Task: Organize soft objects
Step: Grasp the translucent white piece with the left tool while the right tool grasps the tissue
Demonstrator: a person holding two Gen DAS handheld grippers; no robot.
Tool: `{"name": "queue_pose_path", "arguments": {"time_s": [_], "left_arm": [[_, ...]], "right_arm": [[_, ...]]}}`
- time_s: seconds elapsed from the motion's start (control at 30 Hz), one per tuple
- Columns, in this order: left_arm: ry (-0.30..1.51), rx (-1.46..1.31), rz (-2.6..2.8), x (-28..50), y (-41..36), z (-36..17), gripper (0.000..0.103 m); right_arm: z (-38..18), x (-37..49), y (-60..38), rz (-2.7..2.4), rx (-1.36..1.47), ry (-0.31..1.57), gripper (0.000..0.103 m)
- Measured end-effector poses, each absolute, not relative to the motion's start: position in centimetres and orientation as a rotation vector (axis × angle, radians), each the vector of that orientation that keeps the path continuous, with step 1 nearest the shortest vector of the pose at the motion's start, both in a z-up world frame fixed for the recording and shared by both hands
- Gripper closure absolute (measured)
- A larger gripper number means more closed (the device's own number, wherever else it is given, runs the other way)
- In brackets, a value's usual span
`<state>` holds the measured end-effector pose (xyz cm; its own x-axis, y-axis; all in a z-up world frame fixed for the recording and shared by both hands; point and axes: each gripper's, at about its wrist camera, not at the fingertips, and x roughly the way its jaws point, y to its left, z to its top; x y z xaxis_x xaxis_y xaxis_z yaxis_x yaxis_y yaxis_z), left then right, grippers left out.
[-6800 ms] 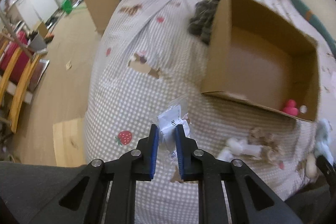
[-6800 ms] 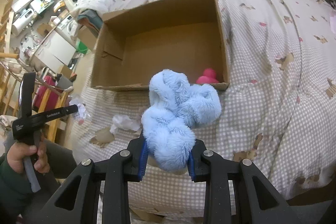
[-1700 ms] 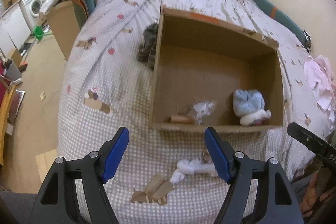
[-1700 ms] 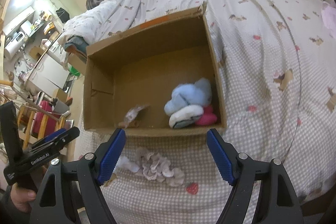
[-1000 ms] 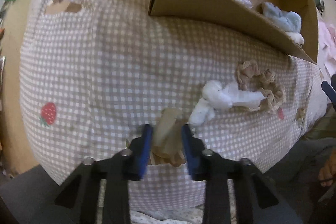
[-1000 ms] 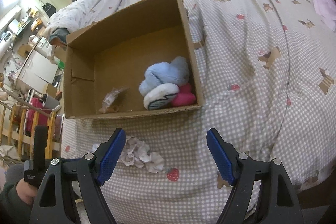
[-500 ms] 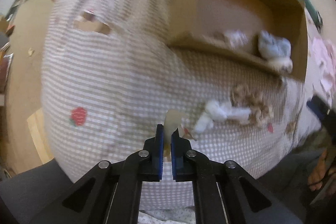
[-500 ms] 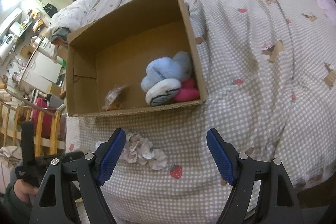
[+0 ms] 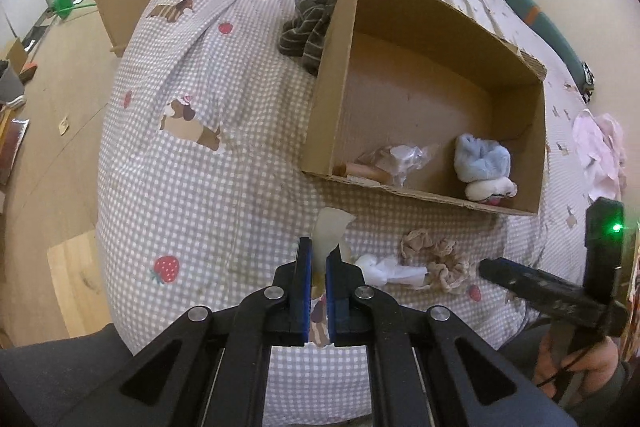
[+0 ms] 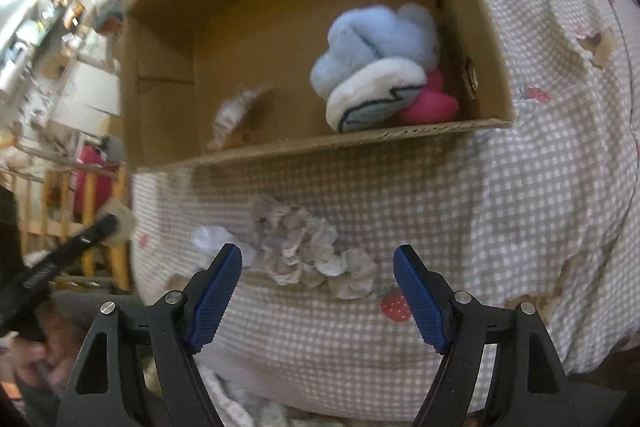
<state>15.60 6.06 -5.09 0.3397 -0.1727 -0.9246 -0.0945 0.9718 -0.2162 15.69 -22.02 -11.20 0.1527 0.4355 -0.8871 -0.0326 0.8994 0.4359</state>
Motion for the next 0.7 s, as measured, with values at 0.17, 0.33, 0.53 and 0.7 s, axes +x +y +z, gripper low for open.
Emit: {"name": "queue_pose_path", "arguments": {"time_s": [0.17,0.33,0.53,0.7], "left_arm": [[1.219,-0.275,-0.061,15.8,6.2,-5.2,0.097],[1.212,-0.288,-0.073,16.1,5.8,-5.1,0.097],[1.217,-0.287,-0.092,16.3,5.1,-5.4,0.097],[1.223,-0.273,-0.098,16.3,4.8,-5.6,0.097]], "right_arm": [[-12.2,16.0,-20.9,0.327,0.274,1.417,0.024],[-12.3,16.3,-22.7,0.241,0.303,1.402,0.044],[-13.9,16.0,-22.5,0.288,0.311,1.471,0.049],[-14.6,16.2,-20.3,0.335,0.251,1.5,0.08]]}}
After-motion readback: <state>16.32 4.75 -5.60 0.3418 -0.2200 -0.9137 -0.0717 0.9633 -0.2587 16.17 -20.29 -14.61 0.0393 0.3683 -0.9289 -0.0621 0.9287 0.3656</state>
